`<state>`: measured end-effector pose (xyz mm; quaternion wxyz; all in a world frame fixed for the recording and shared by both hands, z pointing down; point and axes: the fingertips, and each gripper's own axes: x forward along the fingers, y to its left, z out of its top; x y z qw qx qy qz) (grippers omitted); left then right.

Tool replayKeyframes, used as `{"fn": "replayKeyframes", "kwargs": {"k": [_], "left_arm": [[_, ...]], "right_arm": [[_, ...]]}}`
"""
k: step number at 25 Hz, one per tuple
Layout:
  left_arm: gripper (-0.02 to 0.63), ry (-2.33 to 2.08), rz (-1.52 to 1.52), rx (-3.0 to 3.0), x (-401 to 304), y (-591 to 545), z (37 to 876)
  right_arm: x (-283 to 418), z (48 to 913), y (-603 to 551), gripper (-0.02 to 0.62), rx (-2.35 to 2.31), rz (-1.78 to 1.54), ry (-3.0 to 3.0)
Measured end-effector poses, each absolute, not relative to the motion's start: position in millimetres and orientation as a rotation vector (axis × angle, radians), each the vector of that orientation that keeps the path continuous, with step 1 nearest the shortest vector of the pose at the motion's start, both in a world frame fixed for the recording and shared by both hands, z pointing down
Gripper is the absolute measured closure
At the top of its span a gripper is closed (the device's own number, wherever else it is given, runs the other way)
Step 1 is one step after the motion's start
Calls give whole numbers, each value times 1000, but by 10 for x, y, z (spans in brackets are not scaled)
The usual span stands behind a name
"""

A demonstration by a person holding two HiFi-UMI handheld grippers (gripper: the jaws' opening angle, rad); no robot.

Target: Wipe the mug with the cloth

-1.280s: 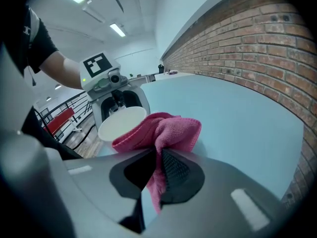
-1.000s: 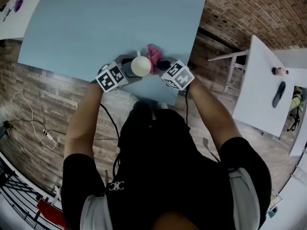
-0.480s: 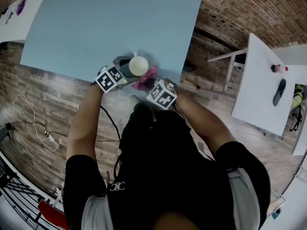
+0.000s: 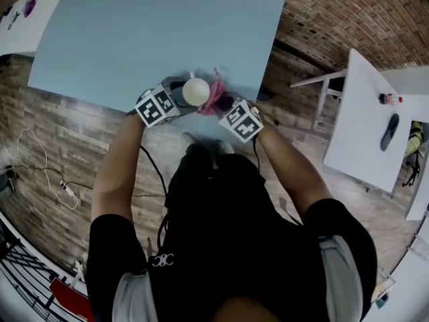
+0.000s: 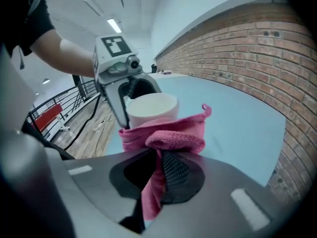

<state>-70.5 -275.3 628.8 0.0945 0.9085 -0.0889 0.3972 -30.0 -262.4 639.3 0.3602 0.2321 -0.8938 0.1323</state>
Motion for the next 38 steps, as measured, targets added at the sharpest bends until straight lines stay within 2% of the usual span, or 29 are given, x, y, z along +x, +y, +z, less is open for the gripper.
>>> {"fn": "replayKeyframes", "kwargs": {"k": [5,14,28,38], "left_arm": [[225,-198,1196,2714,-652,-2672,6286],[224,-203,1211,2699,-594,-2616,6282],[222,-400,1100,2657,-609,-2613,6298],[221,-748,923,2534,-517,-2612,6318]], "right_arm": [[-210,6212,-3101,558,709,404,-2340],[-519,6232,-3509,558,577,472,-2359],[-353,6332,-3317,558,603,765,-2402],[-58,6328,-2908,559,679,789,-2391]]}}
